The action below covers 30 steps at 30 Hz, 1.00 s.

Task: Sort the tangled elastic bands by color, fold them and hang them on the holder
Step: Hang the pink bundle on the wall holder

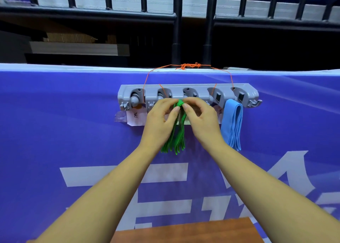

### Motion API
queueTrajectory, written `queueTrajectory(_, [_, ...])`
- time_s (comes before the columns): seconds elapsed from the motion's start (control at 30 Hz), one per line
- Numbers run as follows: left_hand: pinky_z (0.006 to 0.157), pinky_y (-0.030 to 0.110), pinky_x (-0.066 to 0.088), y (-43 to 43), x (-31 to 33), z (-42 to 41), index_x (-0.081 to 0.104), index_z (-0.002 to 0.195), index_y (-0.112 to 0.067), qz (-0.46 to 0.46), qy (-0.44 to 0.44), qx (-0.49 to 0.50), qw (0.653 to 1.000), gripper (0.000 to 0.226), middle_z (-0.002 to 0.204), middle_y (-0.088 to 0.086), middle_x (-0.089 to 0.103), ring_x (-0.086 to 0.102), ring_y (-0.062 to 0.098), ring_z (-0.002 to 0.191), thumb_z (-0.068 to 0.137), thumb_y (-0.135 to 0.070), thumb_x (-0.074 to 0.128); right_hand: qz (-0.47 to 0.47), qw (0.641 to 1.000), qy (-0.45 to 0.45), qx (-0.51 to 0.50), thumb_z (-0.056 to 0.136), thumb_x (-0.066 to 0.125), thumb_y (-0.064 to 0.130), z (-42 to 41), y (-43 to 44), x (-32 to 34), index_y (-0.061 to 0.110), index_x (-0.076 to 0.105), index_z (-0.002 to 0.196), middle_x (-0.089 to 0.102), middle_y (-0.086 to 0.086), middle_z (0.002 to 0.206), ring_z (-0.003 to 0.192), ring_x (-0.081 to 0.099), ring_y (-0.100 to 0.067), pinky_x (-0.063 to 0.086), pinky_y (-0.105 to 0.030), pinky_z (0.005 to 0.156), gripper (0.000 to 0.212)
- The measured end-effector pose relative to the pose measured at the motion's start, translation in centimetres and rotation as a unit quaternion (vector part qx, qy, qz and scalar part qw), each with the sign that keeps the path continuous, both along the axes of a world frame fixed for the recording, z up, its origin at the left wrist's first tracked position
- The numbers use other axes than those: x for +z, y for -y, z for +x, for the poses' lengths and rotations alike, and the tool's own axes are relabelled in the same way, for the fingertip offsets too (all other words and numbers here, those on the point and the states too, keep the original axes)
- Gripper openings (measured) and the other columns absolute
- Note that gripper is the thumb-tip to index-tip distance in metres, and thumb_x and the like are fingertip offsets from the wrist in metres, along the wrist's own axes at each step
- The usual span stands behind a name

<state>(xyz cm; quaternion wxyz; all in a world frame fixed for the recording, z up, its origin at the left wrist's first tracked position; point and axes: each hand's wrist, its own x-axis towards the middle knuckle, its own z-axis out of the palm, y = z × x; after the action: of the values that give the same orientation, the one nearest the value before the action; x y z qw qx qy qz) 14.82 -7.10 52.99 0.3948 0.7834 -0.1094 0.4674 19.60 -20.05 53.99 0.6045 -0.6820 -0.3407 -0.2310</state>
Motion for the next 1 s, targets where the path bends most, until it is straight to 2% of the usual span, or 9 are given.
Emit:
queueTrajectory(0.17, [0.088, 0.016, 0.048, 0.2, -0.5, -0.6, 0.066, 0.121, -0.018, 0.001, -0.015, 0.014, 1.000, 0.026, 0.115, -0.006, 0.065, 0.061, 0.006, 0.106, 0.097, -0.019, 0.057, -0.021, 1.000, -0.013, -0.008, 0.093, 0.060, 0.015, -0.5, 0.5, -0.7, 0.015, 0.072, 0.105, 0.073, 0.007, 0.097, 0.090, 0.066, 0.000, 0.050, -0.015, 0.082, 0.017])
queueTrajectory(0.23, [0.087, 0.012, 0.047, 0.1, -1.2, -1.2, 0.064, 0.123, -0.019, -0.026, -0.042, 0.011, 0.999, 0.028, 0.116, -0.006, 0.066, 0.062, 0.002, 0.104, 0.095, -0.021, 0.059, -0.044, 0.999, -0.022, -0.023, 0.092, 0.062, 0.020, -0.7, 1.0, -1.5, 0.016, 0.072, 0.104, 0.073, 0.008, 0.097, 0.091, 0.067, -0.002, 0.051, -0.020, 0.085, 0.016])
queueTrajectory(0.33, [0.078, 0.004, 0.043, -0.4, -4.0, -3.0, 0.064, 0.117, -0.016, -0.044, -0.085, 0.027, 0.995, 0.023, 0.110, -0.004, 0.065, 0.061, -0.003, 0.096, 0.095, -0.021, 0.061, -0.108, 0.991, -0.047, -0.056, 0.090, 0.063, 0.028, -1.4, 2.6, -4.4, 0.017, 0.067, 0.114, 0.069, 0.007, 0.109, 0.102, 0.064, -0.008, 0.051, -0.030, 0.094, 0.027])
queueTrajectory(0.5, [0.073, 0.007, 0.040, -1.6, -12.1, -6.2, 0.063, 0.102, -0.015, -0.057, -0.197, 0.078, 0.976, 0.010, 0.103, 0.001, 0.065, 0.059, 0.009, 0.091, 0.094, -0.020, 0.059, -0.261, 0.958, -0.098, -0.066, 0.094, 0.059, 0.028, -3.7, 6.7, -13.1, 0.013, 0.058, 0.128, 0.061, 0.000, 0.125, 0.115, 0.056, -0.013, 0.045, -0.031, 0.101, 0.038])
queueTrajectory(0.63, [0.080, 0.023, 0.043, -1.0, -20.3, -8.8, 0.063, 0.101, -0.012, -0.035, -0.342, 0.076, 0.936, 0.012, 0.102, 0.002, 0.062, 0.058, 0.015, 0.092, 0.094, -0.021, 0.058, -0.384, 0.905, -0.169, -0.070, 0.094, 0.058, 0.031, -6.0, 9.6, -22.1, 0.008, 0.052, 0.134, 0.053, -0.008, 0.136, 0.128, 0.050, -0.021, 0.038, -0.033, 0.106, 0.047])
queueTrajectory(0.77, [0.088, 0.033, 0.045, 0.7, -28.4, -11.7, 0.062, 0.105, -0.013, 0.067, -0.460, 0.044, 0.884, 0.018, 0.107, 0.005, 0.060, 0.059, 0.020, 0.099, 0.092, -0.023, 0.060, -0.445, 0.861, -0.233, -0.077, 0.090, 0.060, 0.035, -8.8, 12.6, -30.0, 0.007, 0.055, 0.131, 0.056, -0.010, 0.129, 0.115, 0.058, -0.027, 0.041, -0.036, 0.105, 0.050])
queueTrajectory(0.9, [0.081, 0.030, 0.041, 3.7, -35.0, -15.1, 0.065, 0.096, -0.006, 0.077, -0.531, 0.005, 0.844, 0.015, 0.097, 0.013, 0.065, 0.061, 0.027, 0.092, 0.087, -0.018, 0.064, -0.473, 0.827, -0.297, -0.071, 0.089, 0.063, 0.032, -12.4, 15.8, -36.5, 0.005, 0.057, 0.128, 0.058, -0.014, 0.126, 0.111, 0.059, -0.032, 0.042, -0.037, 0.104, 0.049])
queueTrajectory(1.0, [0.076, 0.024, 0.037, 6.6, -39.3, -17.8, 0.066, 0.094, -0.001, 0.048, -0.568, -0.026, 0.821, 0.011, 0.093, 0.016, 0.066, 0.062, 0.027, 0.089, 0.085, -0.008, 0.063, -0.488, 0.804, -0.334, -0.062, 0.087, 0.061, 0.034, -15.6, 18.1, -40.7, 0.003, 0.059, 0.122, 0.061, -0.017, 0.121, 0.114, 0.058, -0.033, 0.043, -0.035, 0.100, 0.047])
